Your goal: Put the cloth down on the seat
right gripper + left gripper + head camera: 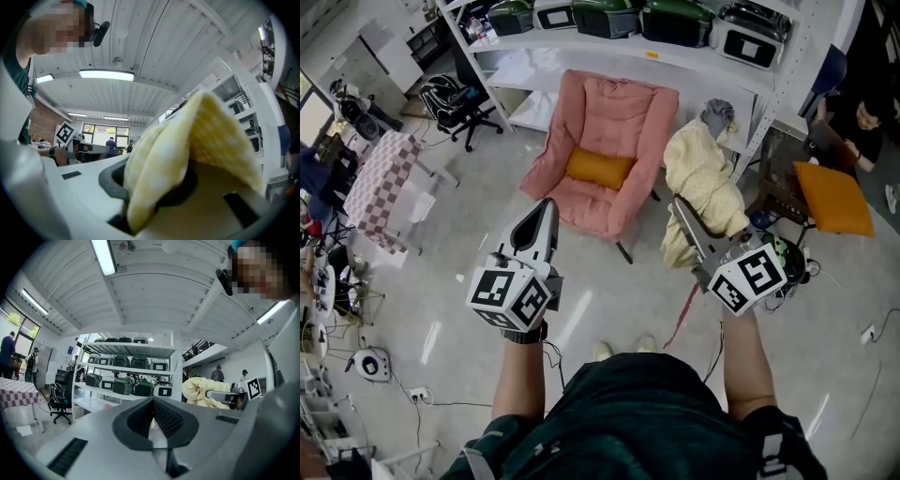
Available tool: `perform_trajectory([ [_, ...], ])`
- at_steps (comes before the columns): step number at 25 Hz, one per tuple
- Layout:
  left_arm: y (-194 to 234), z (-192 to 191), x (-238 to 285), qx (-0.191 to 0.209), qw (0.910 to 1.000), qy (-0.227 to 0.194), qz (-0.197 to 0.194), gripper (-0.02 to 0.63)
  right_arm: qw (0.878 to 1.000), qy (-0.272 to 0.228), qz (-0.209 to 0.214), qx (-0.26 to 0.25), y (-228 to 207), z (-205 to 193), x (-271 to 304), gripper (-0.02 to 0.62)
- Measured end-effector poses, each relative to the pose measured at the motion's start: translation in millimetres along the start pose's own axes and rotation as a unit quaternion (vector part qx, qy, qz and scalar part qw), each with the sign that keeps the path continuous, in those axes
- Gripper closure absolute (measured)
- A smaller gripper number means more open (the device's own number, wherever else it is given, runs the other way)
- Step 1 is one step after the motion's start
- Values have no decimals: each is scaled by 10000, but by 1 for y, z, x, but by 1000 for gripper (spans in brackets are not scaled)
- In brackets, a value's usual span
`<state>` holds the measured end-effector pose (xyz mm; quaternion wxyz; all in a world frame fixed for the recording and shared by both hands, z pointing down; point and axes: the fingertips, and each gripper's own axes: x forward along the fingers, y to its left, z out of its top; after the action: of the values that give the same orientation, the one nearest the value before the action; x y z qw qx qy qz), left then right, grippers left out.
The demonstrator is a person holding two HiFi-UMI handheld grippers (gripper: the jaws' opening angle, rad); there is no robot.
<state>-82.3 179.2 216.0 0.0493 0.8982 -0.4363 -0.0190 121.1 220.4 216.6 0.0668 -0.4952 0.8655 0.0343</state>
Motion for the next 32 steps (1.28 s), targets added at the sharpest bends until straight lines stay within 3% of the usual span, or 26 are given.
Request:
perform_trajectory([
  [10,-18,-12,40,54,9999,50,138,601,9999,5,90,132,-51,-17,-8,503],
  [17,-8,-13,33,24,9997,17,228,601,9998,68,72,174,-46,-20,-5,503],
  [25,42,-21,80,-62,9998,-12,203,601,9994,282,88,160,-66,-45,56,503],
  [32,113,-28,138,-150,9998,3,114,601,9986,501,78,144,-87,-69,141,503],
])
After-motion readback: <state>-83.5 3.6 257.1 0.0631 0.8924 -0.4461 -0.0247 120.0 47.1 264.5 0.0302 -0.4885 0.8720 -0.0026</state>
